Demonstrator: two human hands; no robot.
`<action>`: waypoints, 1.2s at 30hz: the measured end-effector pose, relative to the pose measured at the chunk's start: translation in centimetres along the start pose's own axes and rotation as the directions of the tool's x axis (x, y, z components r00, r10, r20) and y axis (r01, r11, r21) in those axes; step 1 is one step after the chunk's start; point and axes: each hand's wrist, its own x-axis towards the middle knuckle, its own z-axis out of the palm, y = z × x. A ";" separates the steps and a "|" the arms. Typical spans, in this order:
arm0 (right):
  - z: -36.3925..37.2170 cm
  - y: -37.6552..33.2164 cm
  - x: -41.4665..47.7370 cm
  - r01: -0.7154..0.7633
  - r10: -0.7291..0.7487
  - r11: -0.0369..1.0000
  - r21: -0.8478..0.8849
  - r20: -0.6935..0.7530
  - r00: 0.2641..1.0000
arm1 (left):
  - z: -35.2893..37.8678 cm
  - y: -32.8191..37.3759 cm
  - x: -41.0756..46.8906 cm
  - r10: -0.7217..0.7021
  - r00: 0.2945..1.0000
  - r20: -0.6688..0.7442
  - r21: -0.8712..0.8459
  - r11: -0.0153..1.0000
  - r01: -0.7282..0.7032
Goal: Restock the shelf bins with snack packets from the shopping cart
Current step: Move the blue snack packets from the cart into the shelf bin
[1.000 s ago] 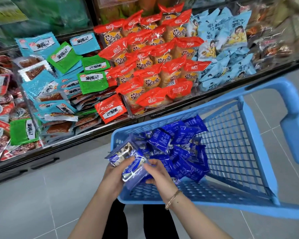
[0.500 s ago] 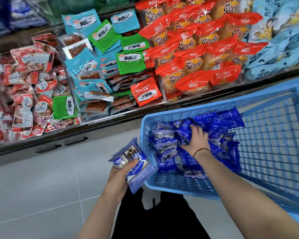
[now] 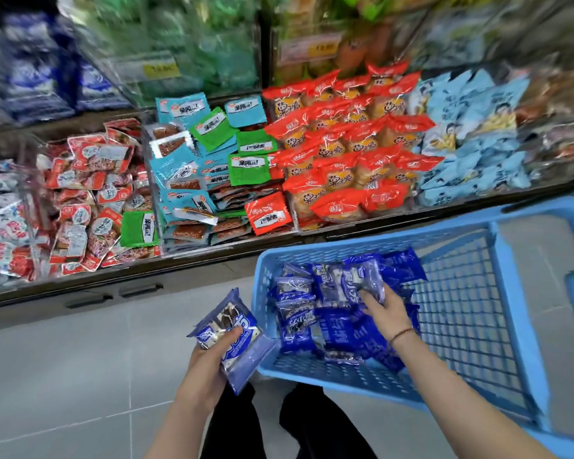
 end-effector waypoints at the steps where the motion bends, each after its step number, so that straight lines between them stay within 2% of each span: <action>1: -0.7 -0.8 -1.1 -0.056 0.054 0.989 0.138 0.013 0.998 | 0.3 0.3 -0.8 0.010 1.000 0.008 -0.016 1.000 -0.010; 4: -2.3 -3.0 -4.2 -0.205 0.177 0.876 0.437 0.106 0.979 | 1.2 1.4 -3.1 0.041 0.999 0.020 -0.053 0.998 -0.040; 7: -3.3 -4.0 -7.3 -0.284 0.216 0.795 0.537 0.188 0.958 | 1.9 2.5 -5.6 0.065 0.997 0.037 -0.078 0.995 -0.062; 9: -3.4 -4.5 -9.5 -0.255 0.177 0.815 0.520 0.196 0.964 | 2.2 3.2 -7.2 0.075 0.996 0.041 -0.107 0.992 -0.070; 12: -2.7 -4.9 -12.3 -0.149 0.092 0.905 0.399 0.157 0.983 | 2.3 4.2 -9.1 0.057 0.997 0.054 -0.160 0.986 -0.048; 14: -1.8 -4.9 -13.9 -0.124 0.081 0.928 0.350 0.134 0.988 | 1.9 5.0 -10.0 0.030 0.997 0.066 -0.176 0.984 -0.018; 19: 1.8 -6.4 -16.6 -0.076 0.062 0.963 0.259 0.061 0.996 | -0.8 9.0 -10.9 0.030 0.981 0.192 -0.232 0.973 0.016; 24: 7.3 -10.5 -18.1 -0.052 0.101 0.916 0.398 -0.105 0.989 | -7.2 14.5 -10.6 0.054 0.967 0.249 -0.282 0.959 0.019; 28: 12.7 -13.0 -18.4 -0.166 0.187 0.789 0.592 0.026 0.982 | -12.9 19.4 -11.1 0.096 0.962 0.256 -0.237 0.971 -0.033; 32: 17.8 -15.9 -18.6 -0.198 0.161 0.748 0.633 0.116 0.980 | -17.2 23.3 -11.7 0.150 0.964 0.220 -0.252 0.963 -0.092; 36: 21.3 -19.2 -18.8 -0.263 0.152 0.740 0.619 0.227 0.962 | -19.5 25.7 -11.4 0.194 0.962 0.194 -0.337 0.934 -0.121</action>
